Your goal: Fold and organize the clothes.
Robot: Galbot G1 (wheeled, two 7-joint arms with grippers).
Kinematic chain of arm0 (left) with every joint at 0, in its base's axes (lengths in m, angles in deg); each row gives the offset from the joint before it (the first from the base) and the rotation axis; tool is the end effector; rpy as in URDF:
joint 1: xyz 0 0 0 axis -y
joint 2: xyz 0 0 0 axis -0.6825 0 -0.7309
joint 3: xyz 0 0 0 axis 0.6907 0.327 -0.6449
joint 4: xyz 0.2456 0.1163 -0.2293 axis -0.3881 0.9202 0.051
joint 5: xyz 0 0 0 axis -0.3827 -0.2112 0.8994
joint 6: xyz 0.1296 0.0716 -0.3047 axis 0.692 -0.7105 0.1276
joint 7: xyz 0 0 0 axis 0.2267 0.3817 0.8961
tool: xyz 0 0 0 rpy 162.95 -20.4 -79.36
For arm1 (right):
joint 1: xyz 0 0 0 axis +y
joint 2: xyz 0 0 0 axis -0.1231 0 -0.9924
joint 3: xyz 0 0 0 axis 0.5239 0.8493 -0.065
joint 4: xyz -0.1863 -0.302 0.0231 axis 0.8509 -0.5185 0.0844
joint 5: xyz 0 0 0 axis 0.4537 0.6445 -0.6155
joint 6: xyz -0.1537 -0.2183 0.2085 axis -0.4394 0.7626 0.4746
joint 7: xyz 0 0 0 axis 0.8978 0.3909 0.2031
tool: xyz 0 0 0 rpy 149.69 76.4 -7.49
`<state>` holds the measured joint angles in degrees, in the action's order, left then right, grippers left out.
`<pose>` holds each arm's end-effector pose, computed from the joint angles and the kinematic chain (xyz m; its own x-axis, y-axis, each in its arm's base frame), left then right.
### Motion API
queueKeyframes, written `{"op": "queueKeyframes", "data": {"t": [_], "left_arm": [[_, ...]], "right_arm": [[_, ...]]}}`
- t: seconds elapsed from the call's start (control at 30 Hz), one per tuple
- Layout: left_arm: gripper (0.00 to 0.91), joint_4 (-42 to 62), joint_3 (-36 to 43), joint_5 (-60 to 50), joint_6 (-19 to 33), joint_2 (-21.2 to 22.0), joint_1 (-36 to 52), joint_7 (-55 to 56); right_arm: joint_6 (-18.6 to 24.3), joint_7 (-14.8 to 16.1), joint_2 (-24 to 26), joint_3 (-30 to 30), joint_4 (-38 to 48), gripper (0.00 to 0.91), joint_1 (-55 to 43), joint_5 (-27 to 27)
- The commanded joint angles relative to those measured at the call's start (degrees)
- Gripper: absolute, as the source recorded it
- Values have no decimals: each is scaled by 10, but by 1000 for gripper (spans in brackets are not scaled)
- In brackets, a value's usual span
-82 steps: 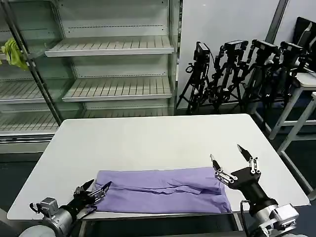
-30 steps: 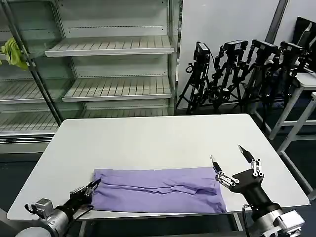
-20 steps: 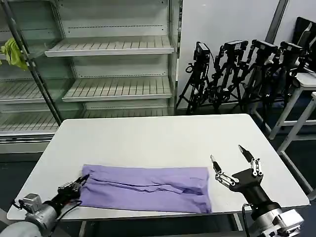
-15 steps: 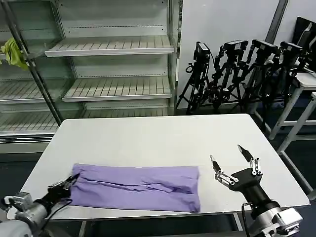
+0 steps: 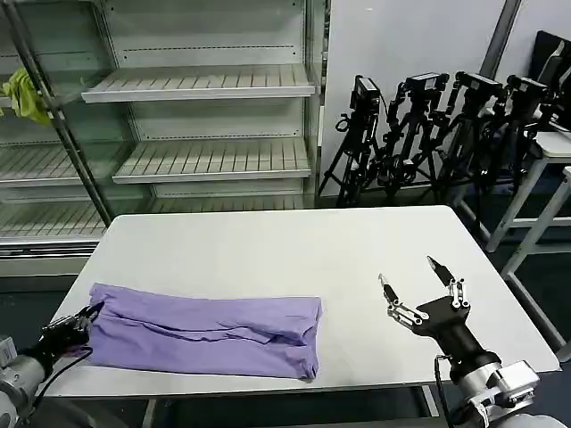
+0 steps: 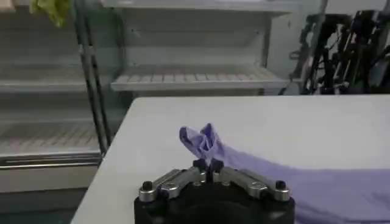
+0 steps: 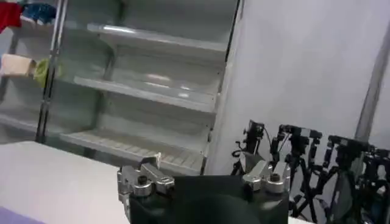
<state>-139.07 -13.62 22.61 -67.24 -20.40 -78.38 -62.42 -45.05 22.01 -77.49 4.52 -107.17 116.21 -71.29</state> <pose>0.1943 0.2416 -0.2075 -0.9175 0.0888 0.3877 0.0742 0.9959 -0.0524 0.1485 -0.0797 -0.1551 -0.9701 -0.2427 -0.0056 -0.2357 0.9469 -0.2185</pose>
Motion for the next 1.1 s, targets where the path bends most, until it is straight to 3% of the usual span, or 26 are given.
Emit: {"op": "queueKeyframes", "data": {"t": [0.03, 0.47, 0.87, 1.1], "left_arm": [[50, -130, 63, 84, -48, 32, 4, 31], [60, -165, 231, 104, -55, 82, 73, 45], [60, -87, 318, 73, -53, 146, 180, 45], [60, -59, 343, 73, -53, 153, 220, 46]], "right_arm": [[-2, -1, -1, 2, 9, 907, -9, -2], [3, -2, 4, 0, 24, 907, 26, 19], [4, -2, -5, -4, 29, 907, 66, 36], [5, -3, -7, -17, 15, 907, 85, 40]]}}
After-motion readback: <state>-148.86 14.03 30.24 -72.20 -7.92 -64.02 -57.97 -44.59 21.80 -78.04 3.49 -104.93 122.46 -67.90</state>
